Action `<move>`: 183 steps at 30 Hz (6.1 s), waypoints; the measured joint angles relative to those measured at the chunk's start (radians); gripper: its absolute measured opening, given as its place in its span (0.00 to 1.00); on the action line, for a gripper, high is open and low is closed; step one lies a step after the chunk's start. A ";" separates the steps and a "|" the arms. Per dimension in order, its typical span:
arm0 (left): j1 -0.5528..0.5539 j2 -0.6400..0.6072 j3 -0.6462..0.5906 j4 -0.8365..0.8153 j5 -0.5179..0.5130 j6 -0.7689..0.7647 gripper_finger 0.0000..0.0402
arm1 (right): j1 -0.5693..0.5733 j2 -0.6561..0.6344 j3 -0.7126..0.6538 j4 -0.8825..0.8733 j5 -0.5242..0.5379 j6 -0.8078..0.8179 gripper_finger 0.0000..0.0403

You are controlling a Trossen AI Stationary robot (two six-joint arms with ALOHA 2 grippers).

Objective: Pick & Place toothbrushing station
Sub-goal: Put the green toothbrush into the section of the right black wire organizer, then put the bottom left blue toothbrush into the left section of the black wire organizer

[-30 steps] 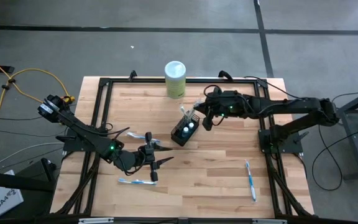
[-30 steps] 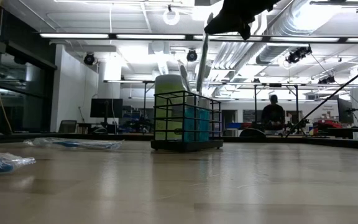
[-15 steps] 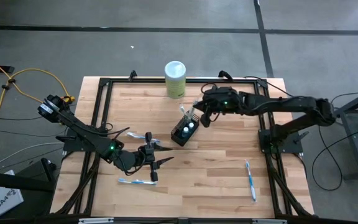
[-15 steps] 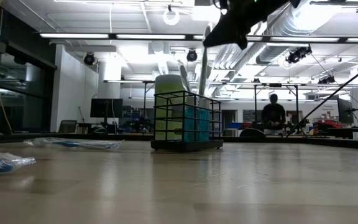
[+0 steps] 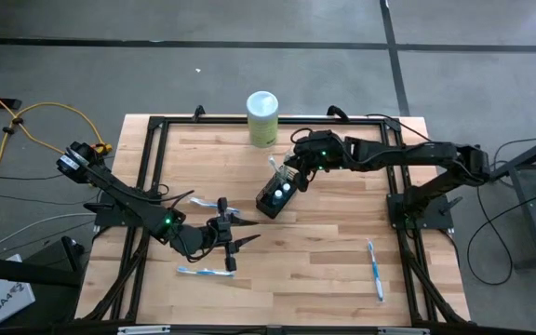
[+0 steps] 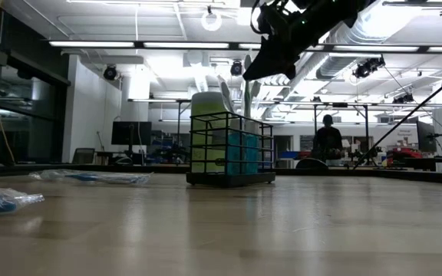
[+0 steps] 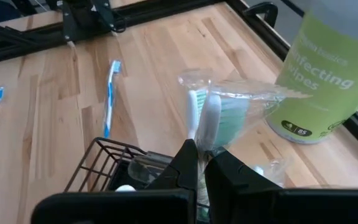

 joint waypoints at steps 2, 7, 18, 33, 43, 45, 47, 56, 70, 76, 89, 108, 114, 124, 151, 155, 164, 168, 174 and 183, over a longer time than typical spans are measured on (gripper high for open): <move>0.000 0.000 0.000 0.000 0.000 0.000 0.34 | 0.000 0.003 0.000 -0.001 -0.011 -0.001 0.01; 0.000 0.000 0.000 0.000 0.000 0.000 0.34 | 0.001 0.003 0.000 -0.002 -0.018 -0.004 0.01; 0.000 0.000 0.000 0.000 0.000 0.000 0.34 | 0.001 0.003 0.000 -0.002 -0.019 -0.007 0.16; 0.000 0.000 -0.001 0.000 0.000 0.000 0.34 | 0.002 0.003 0.000 -0.002 -0.026 0.027 0.29; 0.000 0.000 -0.001 0.000 0.000 0.000 0.34 | 0.026 0.003 0.000 0.011 -0.048 0.027 0.32; 0.000 0.000 -0.001 0.000 0.000 0.000 0.34 | 0.033 0.003 0.000 0.030 -0.049 0.026 0.32; 0.000 0.000 -0.002 0.000 0.000 0.000 0.34 | 0.040 -0.003 0.000 0.050 -0.052 0.019 0.33; 0.000 0.000 -0.002 -0.077 0.001 -0.062 0.34 | 0.088 -0.044 0.001 0.068 -0.106 0.019 0.32; -0.015 -0.028 -0.002 -0.427 0.078 -0.456 0.34 | 0.283 -0.049 0.001 0.066 -0.197 0.054 0.31; -0.078 -0.028 -0.002 -0.577 0.065 -0.662 0.34 | 0.402 -0.009 0.001 0.059 -0.037 0.008 0.31; -0.223 0.007 -0.002 -0.826 0.126 -1.025 0.34 | 0.509 0.158 0.000 0.136 0.057 0.021 0.31; -0.377 0.048 -0.001 -0.929 0.302 -1.255 0.34 | 0.543 0.183 0.000 0.144 0.036 0.109 0.31; -0.377 0.105 0.000 -0.932 0.388 -1.310 0.34 | 0.542 0.182 0.000 0.165 0.034 0.109 0.31; -0.332 0.190 0.000 -0.924 0.475 -1.294 0.34 | 0.542 0.182 0.000 0.197 0.035 0.109 0.31; -0.327 0.190 0.000 -0.811 0.439 -1.485 0.34 | 0.542 0.182 0.000 0.215 0.032 0.117 0.31; -0.311 0.190 0.000 -0.813 0.438 -1.608 0.34 | 0.542 0.182 0.000 0.215 0.032 0.098 0.31; -0.297 0.186 0.023 -0.867 0.495 -1.522 0.34 | 0.542 0.182 0.000 0.213 0.033 0.045 0.31; -0.297 0.186 0.054 -0.917 0.513 -1.357 0.34 | 0.542 0.182 0.000 0.207 0.033 0.045 0.31; -0.297 0.186 0.059 -0.937 0.553 -1.163 0.34 | 0.542 0.182 0.000 0.208 0.033 0.045 0.31; -0.297 0.186 0.059 -1.034 0.544 -1.163 0.34 | 0.542 0.182 0.000 0.208 0.033 0.048 0.31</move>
